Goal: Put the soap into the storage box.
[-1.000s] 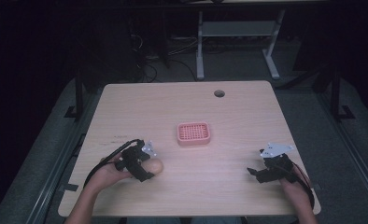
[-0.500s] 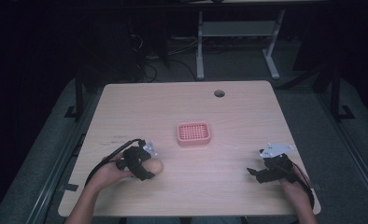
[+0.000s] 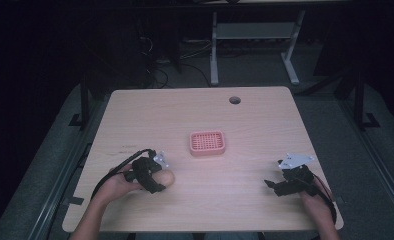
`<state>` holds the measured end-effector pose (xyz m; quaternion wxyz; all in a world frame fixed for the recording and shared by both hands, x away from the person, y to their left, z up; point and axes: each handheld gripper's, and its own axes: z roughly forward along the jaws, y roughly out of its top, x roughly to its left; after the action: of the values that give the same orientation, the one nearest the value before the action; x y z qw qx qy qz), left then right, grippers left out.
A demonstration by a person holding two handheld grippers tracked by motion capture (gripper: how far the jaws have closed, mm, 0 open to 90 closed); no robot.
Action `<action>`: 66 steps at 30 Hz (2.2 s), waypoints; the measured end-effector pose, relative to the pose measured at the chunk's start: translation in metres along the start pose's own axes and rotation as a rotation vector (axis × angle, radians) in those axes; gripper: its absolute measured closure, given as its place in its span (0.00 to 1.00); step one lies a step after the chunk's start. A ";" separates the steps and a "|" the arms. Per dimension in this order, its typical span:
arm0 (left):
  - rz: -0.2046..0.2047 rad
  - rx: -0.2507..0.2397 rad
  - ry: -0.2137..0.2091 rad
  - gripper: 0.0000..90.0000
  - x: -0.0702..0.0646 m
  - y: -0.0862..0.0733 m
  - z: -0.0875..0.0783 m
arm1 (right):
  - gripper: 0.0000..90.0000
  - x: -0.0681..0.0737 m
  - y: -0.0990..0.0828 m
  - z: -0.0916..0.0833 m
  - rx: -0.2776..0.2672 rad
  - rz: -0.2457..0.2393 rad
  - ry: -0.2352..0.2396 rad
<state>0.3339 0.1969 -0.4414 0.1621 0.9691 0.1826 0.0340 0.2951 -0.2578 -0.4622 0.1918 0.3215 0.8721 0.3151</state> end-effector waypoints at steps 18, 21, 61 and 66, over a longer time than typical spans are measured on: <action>0.004 0.009 0.012 0.36 -0.002 -0.002 -0.004 | 0.16 0.000 0.000 -0.001 -0.007 0.006 -0.001; 0.009 0.007 0.021 0.36 -0.003 -0.001 -0.007 | 0.16 0.000 0.000 -0.001 -0.009 0.007 -0.001; 0.029 -0.013 0.024 0.36 0.002 0.017 -0.022 | 0.16 0.000 -0.001 -0.003 -0.022 0.015 -0.005; 0.030 -0.012 0.022 0.36 0.004 0.021 -0.024 | 0.16 0.000 -0.001 -0.003 -0.022 0.018 -0.004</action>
<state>0.3423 0.1868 -0.4122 0.1653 0.9704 0.1693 0.0481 0.2929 -0.2594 -0.4602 0.1942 0.3276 0.8653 0.3258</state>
